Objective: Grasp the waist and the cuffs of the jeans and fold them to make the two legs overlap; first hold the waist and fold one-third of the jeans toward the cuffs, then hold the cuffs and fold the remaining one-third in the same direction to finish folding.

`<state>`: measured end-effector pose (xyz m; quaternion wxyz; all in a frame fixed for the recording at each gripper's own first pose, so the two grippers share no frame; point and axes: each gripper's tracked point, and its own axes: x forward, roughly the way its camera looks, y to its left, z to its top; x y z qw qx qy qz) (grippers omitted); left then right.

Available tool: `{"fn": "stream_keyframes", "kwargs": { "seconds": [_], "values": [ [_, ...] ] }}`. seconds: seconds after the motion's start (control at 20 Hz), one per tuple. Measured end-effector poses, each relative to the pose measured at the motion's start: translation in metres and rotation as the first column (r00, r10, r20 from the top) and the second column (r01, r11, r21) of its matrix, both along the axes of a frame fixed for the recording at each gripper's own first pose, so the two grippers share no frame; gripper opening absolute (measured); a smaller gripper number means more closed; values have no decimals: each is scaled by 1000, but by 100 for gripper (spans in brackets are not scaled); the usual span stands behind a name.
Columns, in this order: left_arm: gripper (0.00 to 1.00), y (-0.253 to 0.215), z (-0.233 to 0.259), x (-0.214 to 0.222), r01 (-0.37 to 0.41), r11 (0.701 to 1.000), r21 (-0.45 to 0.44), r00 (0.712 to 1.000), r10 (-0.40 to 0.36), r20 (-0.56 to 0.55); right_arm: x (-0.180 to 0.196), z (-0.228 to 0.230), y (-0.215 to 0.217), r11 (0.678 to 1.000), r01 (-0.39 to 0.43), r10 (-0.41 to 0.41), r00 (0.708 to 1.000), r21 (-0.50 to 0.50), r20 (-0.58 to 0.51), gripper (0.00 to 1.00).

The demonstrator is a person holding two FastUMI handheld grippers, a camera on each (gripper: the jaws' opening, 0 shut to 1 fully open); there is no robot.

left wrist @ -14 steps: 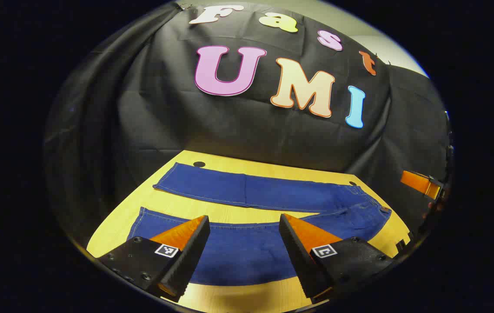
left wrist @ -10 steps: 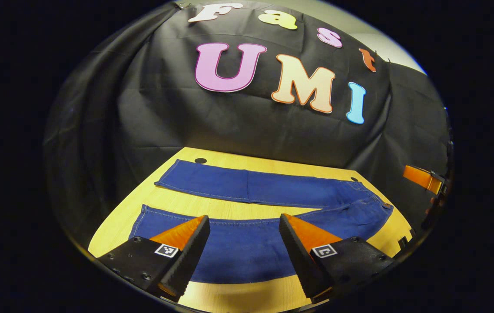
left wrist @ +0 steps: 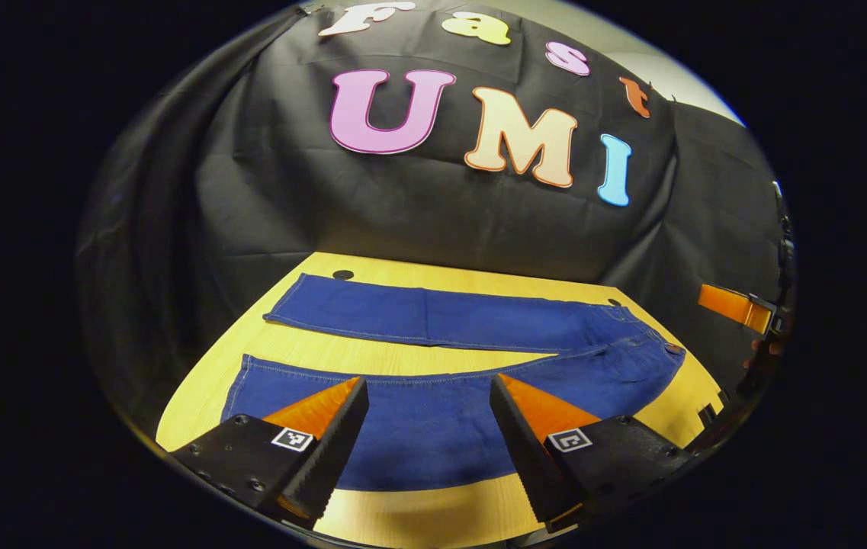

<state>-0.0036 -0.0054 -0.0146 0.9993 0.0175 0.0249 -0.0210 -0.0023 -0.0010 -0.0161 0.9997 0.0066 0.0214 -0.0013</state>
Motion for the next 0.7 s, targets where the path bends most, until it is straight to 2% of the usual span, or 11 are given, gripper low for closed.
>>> {"fn": "stream_keyframes", "kwargs": {
  "seconds": [0.2, 0.4, 0.6, 0.7],
  "values": [
    [95, 4, -11, -6, 49, 998, 30, 998, -48, -36, -3, -5, 0, 1000, -7, 7, 1000, -14, -15, 98],
    [95, 22, -42, -18, 154, 978, 144, 977, -129, -171, -8, -16, -1, 1000, -9, 9, 999, -19, -45, 98],
    [95, 49, -71, -42, 272, 932, 240, 922, -181, -344, -15, -31, 1, 1000, -14, 12, 996, -21, -90, 98],
    [96, 76, -87, -50, 317, 895, 314, 889, -165, -427, -21, -38, 2, 1000, -17, 14, 993, -22, -113, 98]
  ]
}}
